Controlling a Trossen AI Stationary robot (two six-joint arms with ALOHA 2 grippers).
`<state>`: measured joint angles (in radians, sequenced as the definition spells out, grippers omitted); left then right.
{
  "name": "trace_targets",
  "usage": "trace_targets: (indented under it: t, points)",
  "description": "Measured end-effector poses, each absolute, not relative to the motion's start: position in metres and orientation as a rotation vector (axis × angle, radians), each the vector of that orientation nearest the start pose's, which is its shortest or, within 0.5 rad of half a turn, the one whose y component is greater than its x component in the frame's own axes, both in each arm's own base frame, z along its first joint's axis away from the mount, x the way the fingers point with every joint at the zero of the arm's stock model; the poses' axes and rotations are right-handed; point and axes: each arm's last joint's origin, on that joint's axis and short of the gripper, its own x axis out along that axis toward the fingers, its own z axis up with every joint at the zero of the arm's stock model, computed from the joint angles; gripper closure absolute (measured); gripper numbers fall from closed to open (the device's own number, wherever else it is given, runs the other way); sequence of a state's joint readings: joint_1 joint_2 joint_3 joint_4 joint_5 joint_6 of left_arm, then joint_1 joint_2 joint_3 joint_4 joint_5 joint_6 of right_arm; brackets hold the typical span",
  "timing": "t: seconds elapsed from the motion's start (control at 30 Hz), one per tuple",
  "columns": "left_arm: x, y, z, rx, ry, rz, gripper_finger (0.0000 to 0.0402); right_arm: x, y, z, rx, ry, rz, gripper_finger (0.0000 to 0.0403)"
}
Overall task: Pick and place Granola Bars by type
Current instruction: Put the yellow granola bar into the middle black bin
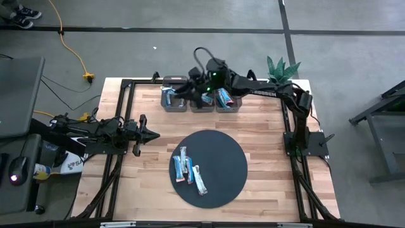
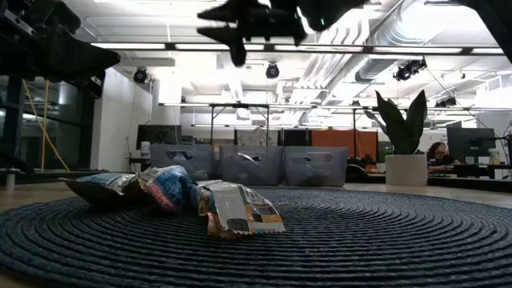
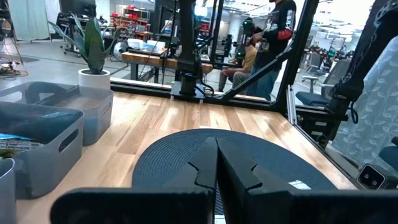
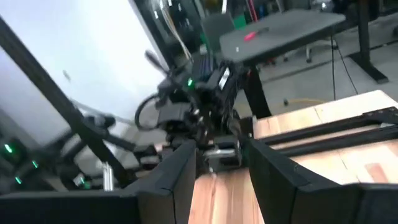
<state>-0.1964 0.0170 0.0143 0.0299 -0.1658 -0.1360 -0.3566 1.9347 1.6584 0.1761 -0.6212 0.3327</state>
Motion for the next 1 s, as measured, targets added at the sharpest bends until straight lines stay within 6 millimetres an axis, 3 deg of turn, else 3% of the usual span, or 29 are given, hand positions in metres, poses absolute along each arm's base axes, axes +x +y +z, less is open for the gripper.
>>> trace_targets:
  t: [0.23,0.5,0.7,1.0]
  points:
    - [0.097,-0.014,0.170,-0.141,-0.024,-0.033,0.0400,0.446,-0.087,0.367,0.275,0.274,0.132,0.0272]
    - [0.097,-0.014,0.170,-0.141,-0.025,-0.032,0.0400,0.445,-0.021,0.400,0.392,0.330,0.121,0.0272]
    - [0.097,-0.014,0.170,-0.141,-0.025,-0.033,0.0400,0.443,0.032,0.400,0.597,0.392,0.151,0.0272]
    - [0.097,-0.014,0.170,-0.141,-0.024,-0.033,0.0400,0.427,0.114,0.381,0.626,0.535,0.020,0.0272]
